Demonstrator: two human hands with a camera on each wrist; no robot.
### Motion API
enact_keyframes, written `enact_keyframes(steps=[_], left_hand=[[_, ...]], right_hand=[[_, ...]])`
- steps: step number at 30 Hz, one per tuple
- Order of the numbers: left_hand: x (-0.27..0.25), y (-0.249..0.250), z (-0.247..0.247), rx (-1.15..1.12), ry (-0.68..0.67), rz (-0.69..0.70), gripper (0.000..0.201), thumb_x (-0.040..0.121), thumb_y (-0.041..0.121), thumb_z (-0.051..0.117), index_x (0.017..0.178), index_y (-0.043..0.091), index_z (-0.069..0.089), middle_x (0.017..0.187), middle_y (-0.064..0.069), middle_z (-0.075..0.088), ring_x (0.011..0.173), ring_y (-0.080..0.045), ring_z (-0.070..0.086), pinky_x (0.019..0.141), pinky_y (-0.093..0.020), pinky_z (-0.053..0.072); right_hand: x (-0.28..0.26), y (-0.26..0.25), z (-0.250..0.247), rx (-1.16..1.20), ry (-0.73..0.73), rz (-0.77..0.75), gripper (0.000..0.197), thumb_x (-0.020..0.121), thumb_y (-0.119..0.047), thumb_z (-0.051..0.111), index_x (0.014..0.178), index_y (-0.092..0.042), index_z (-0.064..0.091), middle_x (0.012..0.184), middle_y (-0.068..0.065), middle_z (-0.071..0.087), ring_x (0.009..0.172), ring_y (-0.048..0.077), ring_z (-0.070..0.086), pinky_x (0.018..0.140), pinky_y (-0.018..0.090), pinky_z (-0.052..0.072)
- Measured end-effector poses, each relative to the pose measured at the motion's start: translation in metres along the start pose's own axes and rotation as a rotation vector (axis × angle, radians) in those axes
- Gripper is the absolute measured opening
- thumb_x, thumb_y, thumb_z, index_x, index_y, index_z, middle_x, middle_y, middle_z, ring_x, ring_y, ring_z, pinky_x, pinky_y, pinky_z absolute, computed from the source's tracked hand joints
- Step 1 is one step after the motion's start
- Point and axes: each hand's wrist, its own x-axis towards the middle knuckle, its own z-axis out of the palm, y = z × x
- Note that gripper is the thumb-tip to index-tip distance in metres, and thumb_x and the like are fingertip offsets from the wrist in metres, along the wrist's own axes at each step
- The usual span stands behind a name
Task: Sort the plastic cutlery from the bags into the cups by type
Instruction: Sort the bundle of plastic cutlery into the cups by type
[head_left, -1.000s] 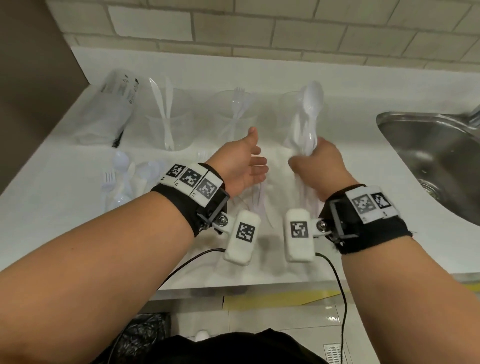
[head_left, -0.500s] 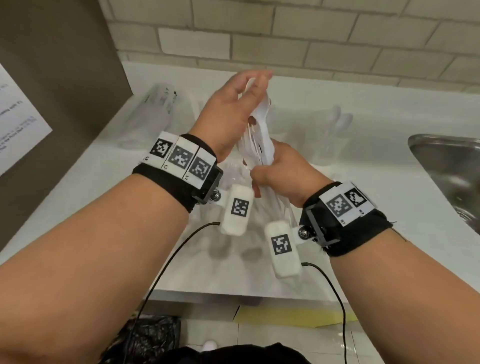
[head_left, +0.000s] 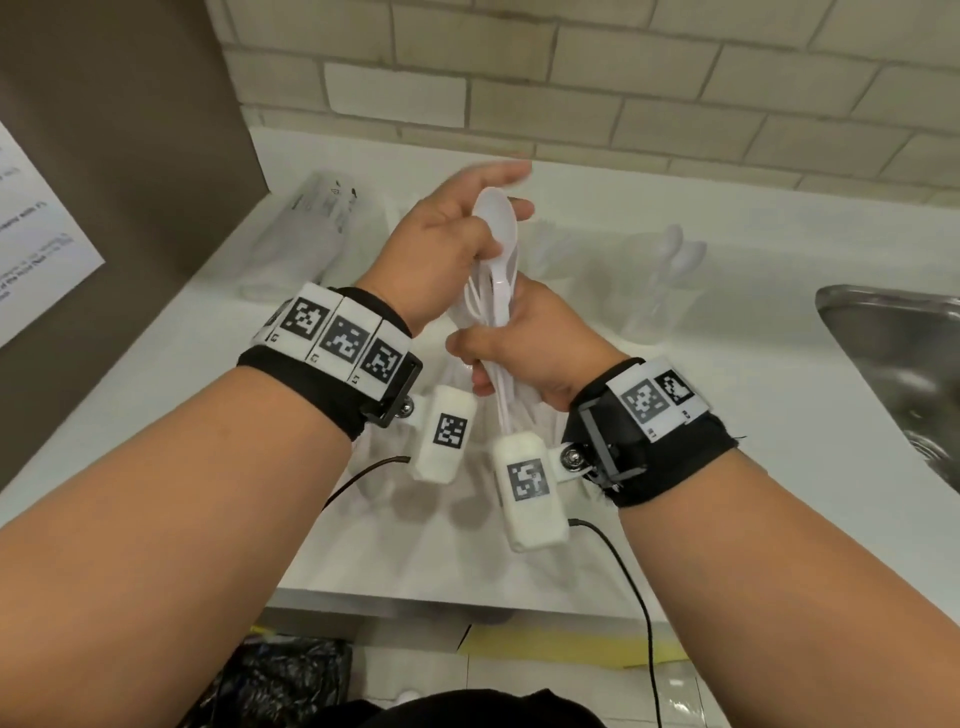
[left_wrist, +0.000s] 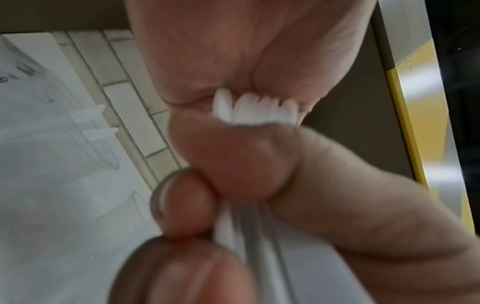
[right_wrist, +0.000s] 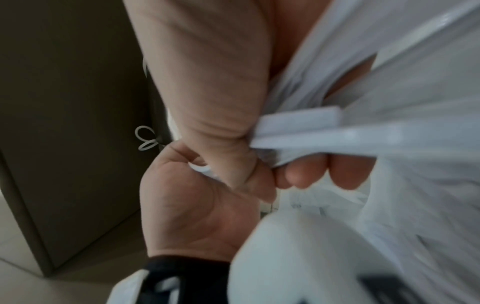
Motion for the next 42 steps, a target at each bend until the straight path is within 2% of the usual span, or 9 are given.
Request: enact_keyframes(steps=[4, 7, 12, 18, 24, 27, 33, 38, 42], left_hand=[[0.0, -0.006, -0.008, -0.041, -0.015, 0.046, 0.03, 0.08, 0.007, 0.047, 0.099, 0.019, 0.068, 0.116, -0.003, 0.067, 0.11, -0.023, 0.064, 0.095, -0.034, 0.051], [0.004, -0.008, -0.012, 0.026, -0.043, 0.05, 0.022, 0.087, 0.02, 0.051, 0.095, 0.017, 0.071, 0.12, 0.002, 0.067, 0.115, -0.01, 0.061, 0.101, -0.025, 0.044], [-0.002, -0.017, -0.038, -0.302, -0.005, -0.189, 0.059, 0.09, 0.063, 0.039, 0.144, 0.037, 0.038, 0.155, 0.007, 0.034, 0.137, -0.019, 0.038, 0.109, -0.043, 0.033], [-0.014, -0.031, -0.037, -0.646, 0.022, -0.658, 0.061, 0.094, 0.059, 0.036, 0.118, 0.008, 0.058, 0.118, -0.017, 0.057, 0.104, -0.038, 0.059, 0.101, -0.056, 0.041], [-0.031, -0.035, -0.025, -0.912, -0.101, -0.752, 0.065, 0.101, 0.049, 0.029, 0.138, -0.002, 0.044, 0.133, -0.03, 0.051, 0.122, -0.045, 0.052, 0.109, -0.055, 0.034], [-0.034, -0.037, -0.027, -0.932, -0.007, -0.748, 0.057, 0.103, 0.043, 0.029, 0.132, -0.001, 0.049, 0.123, -0.024, 0.06, 0.109, -0.039, 0.061, 0.104, -0.054, 0.04], [-0.038, -0.04, -0.034, -0.823, -0.133, -0.889, 0.057, 0.099, 0.046, 0.035, 0.135, 0.005, 0.05, 0.139, -0.022, 0.051, 0.125, -0.045, 0.05, 0.104, -0.063, 0.037], [-0.036, -0.033, -0.032, -0.814, -0.064, -0.711, 0.04, 0.101, 0.026, 0.035, 0.119, -0.002, 0.058, 0.11, -0.021, 0.068, 0.096, -0.036, 0.069, 0.084, -0.046, 0.057], [-0.042, -0.036, -0.038, -0.589, -0.11, -0.705, 0.045, 0.101, 0.04, 0.034, 0.121, 0.007, 0.058, 0.109, -0.014, 0.063, 0.103, -0.035, 0.062, 0.088, -0.05, 0.052]], right_hand=[[0.003, 0.003, 0.005, 0.054, 0.011, 0.002, 0.036, 0.079, 0.001, 0.07, 0.11, -0.009, 0.053, 0.076, 0.008, 0.059, 0.05, 0.019, 0.059, 0.062, 0.046, 0.059], [0.006, 0.006, 0.006, 0.06, 0.025, -0.011, 0.036, 0.077, 0.001, 0.072, 0.107, -0.007, 0.054, 0.077, 0.01, 0.061, 0.048, 0.019, 0.057, 0.056, 0.039, 0.058], [0.007, -0.018, -0.012, 0.13, 0.244, -0.223, 0.029, 0.078, 0.0, 0.072, 0.098, -0.011, 0.054, 0.068, 0.006, 0.06, 0.049, 0.02, 0.057, 0.056, 0.035, 0.054], [0.011, -0.071, -0.008, 0.382, 0.314, -0.623, 0.042, 0.078, 0.007, 0.067, 0.113, -0.005, 0.046, 0.08, 0.017, 0.056, 0.055, 0.025, 0.055, 0.056, 0.035, 0.052], [0.02, -0.05, 0.022, 0.25, 0.313, -0.548, 0.076, 0.064, -0.007, 0.08, 0.121, -0.042, 0.043, 0.114, 0.015, 0.062, 0.099, 0.032, 0.066, 0.08, 0.051, 0.058], [0.023, -0.032, 0.029, 0.274, 0.288, -0.473, 0.093, 0.063, -0.002, 0.08, 0.136, -0.034, 0.034, 0.133, 0.014, 0.053, 0.116, 0.032, 0.059, 0.092, 0.049, 0.054], [0.026, -0.027, 0.026, 0.224, 0.293, -0.409, 0.067, 0.057, -0.012, 0.082, 0.114, -0.007, 0.049, 0.097, 0.023, 0.067, 0.09, 0.038, 0.068, 0.079, 0.056, 0.057], [0.024, -0.023, 0.025, 0.188, 0.242, -0.388, 0.058, 0.062, -0.005, 0.081, 0.112, 0.001, 0.053, 0.087, 0.014, 0.07, 0.082, 0.029, 0.071, 0.076, 0.045, 0.059], [0.024, -0.02, 0.025, 0.227, 0.157, -0.333, 0.014, 0.075, -0.003, 0.072, 0.088, -0.006, 0.066, 0.069, 0.01, 0.067, 0.064, 0.025, 0.066, 0.067, 0.04, 0.058]])
